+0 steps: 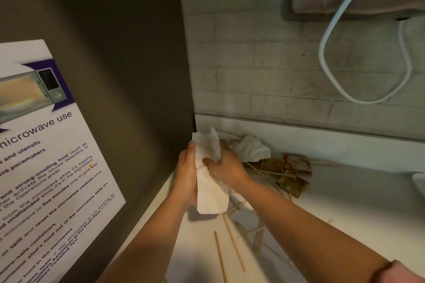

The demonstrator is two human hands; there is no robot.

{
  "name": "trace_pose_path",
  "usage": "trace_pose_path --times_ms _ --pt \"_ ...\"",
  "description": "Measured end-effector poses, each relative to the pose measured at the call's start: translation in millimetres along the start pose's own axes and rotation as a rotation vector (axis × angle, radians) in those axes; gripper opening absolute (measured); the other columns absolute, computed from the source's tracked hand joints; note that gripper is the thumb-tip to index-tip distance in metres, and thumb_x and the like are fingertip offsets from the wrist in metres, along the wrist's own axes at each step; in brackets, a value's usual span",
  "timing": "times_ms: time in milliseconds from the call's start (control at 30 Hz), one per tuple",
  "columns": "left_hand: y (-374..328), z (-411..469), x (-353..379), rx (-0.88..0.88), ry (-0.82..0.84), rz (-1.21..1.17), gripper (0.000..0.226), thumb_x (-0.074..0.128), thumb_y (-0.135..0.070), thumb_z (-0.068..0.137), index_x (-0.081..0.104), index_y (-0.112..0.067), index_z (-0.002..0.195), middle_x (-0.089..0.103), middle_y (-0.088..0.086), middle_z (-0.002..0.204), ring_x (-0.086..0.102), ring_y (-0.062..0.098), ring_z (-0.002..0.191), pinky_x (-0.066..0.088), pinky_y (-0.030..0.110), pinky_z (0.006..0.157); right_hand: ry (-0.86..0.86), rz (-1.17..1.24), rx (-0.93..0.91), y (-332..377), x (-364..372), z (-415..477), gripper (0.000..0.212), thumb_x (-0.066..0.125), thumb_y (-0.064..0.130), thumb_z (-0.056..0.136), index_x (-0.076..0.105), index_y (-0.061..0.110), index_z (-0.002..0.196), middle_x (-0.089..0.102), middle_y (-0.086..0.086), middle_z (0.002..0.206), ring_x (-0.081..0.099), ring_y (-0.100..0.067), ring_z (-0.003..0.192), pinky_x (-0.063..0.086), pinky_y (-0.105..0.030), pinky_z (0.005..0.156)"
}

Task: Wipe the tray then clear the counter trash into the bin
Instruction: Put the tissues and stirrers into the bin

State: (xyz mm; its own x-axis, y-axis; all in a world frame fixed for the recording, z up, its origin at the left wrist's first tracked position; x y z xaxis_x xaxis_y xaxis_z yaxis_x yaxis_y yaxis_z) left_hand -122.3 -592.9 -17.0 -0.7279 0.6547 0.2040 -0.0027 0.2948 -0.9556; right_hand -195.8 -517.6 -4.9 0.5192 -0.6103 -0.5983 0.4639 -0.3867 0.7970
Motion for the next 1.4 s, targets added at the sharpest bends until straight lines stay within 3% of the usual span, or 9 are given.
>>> trace_pose_path --times_ms 200,300,400,500,667,833,1167,1300,1400 --pt "9.3 8.2 -12.9 0.058 -0.012 0.100 0.049 0.055 0.007 0.084 0.047 -0.016 0.127 0.063 0.014 0.116 0.064 0.032 0.101 0.051 0.053 0.091 0.150 0.197 0.098 -7.8 -5.0 11.9 0.039 0.032 0.033 0.101 0.047 0.011 0.130 0.056 -0.005 0.109 0.054 -0.021 0.100 0.044 -0.035 0.091" --pt "8.5 9.6 -19.9 0.081 -0.035 0.105 0.051 0.059 0.003 0.085 0.045 -0.019 0.129 0.061 0.009 0.119 0.061 0.030 0.106 0.049 0.051 0.095 0.006 -0.034 0.000 -32.1 -17.3 33.9 0.023 0.041 0.020 0.099 0.061 0.011 0.106 0.058 -0.009 0.106 0.053 -0.023 0.100 0.040 -0.030 0.084" --pt "8.9 14.3 -23.9 0.106 -0.050 0.114 0.057 0.059 0.005 0.085 0.041 -0.020 0.132 0.057 0.007 0.123 0.058 0.030 0.111 0.046 0.051 0.098 -0.130 -0.371 0.078 -61.3 -29.7 49.7 0.038 0.056 0.017 0.089 0.055 0.020 0.127 0.042 -0.009 0.131 0.038 -0.029 0.123 0.035 -0.037 0.100" --pt "8.8 18.8 -25.7 0.125 -0.058 0.143 0.056 0.058 0.006 0.085 0.041 -0.020 0.131 0.056 0.006 0.122 0.057 0.029 0.111 0.045 0.050 0.099 -0.067 -0.617 0.153 -78.1 -39.1 54.9 0.061 0.060 0.026 0.086 0.034 0.030 0.141 0.026 -0.006 0.145 0.028 -0.030 0.132 0.030 -0.042 0.105" --pt "13.5 26.0 -32.5 0.112 -0.061 0.153 0.050 0.058 0.006 0.085 0.043 -0.025 0.121 0.057 0.006 0.122 0.056 0.029 0.112 0.044 0.052 0.100 0.065 -0.633 0.249 -97.3 -32.0 67.1 0.073 0.059 0.043 0.084 0.020 0.037 0.146 0.024 -0.005 0.151 0.026 -0.033 0.134 0.026 -0.047 0.106" --pt "16.2 31.1 -39.2 0.111 -0.070 0.177 0.059 0.060 0.005 0.085 0.040 -0.023 0.132 0.056 0.006 0.126 0.055 0.029 0.116 0.043 0.053 0.101 -0.011 -0.675 0.251 -96.6 -28.5 71.2 0.045 0.039 0.028 0.098 0.035 0.029 0.143 0.035 -0.007 0.147 0.033 -0.031 0.131 0.029 -0.044 0.106" --pt "17.0 24.2 -30.4 0.160 -0.076 0.235 0.066 0.061 0.003 0.084 0.035 -0.024 0.139 0.053 0.005 0.130 0.053 0.029 0.119 0.044 0.051 0.101 -0.200 -0.327 0.101 -72.6 -49.5 49.7 0.037 0.040 0.013 0.099 0.049 0.008 0.135 0.055 -0.017 0.132 0.053 -0.031 0.119 0.043 -0.031 0.093" --pt "11.7 12.6 -24.1 0.246 -0.057 0.297 0.069 0.054 0.002 0.089 0.024 -0.027 0.143 0.044 0.000 0.137 0.045 0.021 0.126 0.038 0.037 0.107 -0.264 -0.328 0.030 -58.5 -61.9 39.0 0.034 0.039 0.012 0.098 0.055 0.006 0.128 0.062 -0.019 0.119 0.059 -0.032 0.107 0.044 -0.030 0.080" --pt "8.3 8.3 -22.2 0.322 -0.105 0.460 0.077 0.055 0.002 0.088 0.016 -0.028 0.147 0.034 0.005 0.147 0.037 0.028 0.134 0.037 0.041 0.107 -0.285 -0.294 -0.018 -42.8 -70.0 30.6 0.027 0.040 0.008 0.095 0.061 0.003 0.111 0.064 -0.019 0.100 0.060 -0.030 0.090 0.035 -0.027 0.066"
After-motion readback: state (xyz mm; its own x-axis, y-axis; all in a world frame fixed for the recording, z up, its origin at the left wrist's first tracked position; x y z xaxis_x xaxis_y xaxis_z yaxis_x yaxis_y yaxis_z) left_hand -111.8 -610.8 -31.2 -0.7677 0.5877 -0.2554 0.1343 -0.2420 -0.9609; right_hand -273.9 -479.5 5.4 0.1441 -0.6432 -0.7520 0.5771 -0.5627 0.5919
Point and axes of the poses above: each hand's wrist, its own z-axis towards the middle knuckle, its own x-axis out of the palm, y = z × x, the point moved 1 cm from there along z, towards the middle knuckle
